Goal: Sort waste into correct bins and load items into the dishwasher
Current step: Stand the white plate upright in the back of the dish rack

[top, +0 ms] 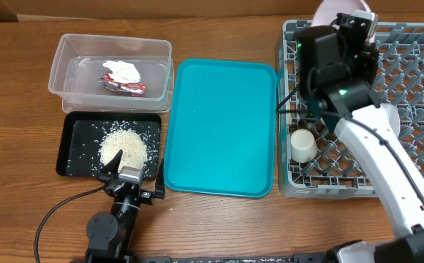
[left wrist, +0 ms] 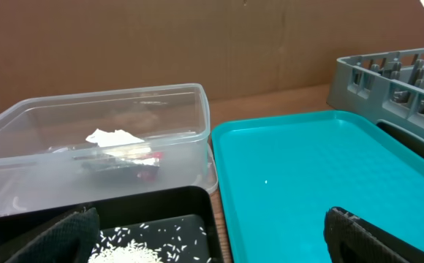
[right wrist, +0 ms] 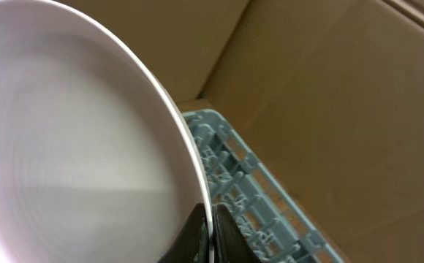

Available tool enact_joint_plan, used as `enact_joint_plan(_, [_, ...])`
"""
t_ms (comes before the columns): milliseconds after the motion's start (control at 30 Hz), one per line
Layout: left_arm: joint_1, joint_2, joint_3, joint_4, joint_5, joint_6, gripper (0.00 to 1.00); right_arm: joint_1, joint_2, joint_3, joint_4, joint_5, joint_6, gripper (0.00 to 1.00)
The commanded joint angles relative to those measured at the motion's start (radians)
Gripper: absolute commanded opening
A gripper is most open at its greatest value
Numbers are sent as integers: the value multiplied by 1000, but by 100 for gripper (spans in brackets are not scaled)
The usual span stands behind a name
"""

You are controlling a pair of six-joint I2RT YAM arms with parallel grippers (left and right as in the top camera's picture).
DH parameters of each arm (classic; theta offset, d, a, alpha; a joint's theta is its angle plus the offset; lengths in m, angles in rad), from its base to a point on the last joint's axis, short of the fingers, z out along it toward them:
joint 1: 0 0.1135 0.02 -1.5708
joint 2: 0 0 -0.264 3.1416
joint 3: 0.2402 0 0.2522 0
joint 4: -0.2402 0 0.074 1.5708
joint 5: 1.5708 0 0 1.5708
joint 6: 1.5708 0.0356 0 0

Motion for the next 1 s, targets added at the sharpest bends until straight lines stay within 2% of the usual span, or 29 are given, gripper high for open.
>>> enact_joint_plan(0, [6, -5, -4, -2, 6, -6, 100, -32, 45, 9, 23, -8, -31, 4])
enact_joint_plan(400, [6, -5, -4, -2, 6, -6, 100, -49, 273, 9, 49, -20, -30, 4])
enact_joint_plan(567, [6, -5, -4, -2, 6, -6, 100, -47, 283, 10, 54, -20, -30, 5])
enact_joint_plan(733, [6, -5, -4, -2, 6, -6, 100, -47, 281, 11, 79, 122, -30, 4])
enact_joint_plan(967, [6, -5, -4, -2, 6, -6, 100, -47, 281, 11, 125, 132, -31, 4])
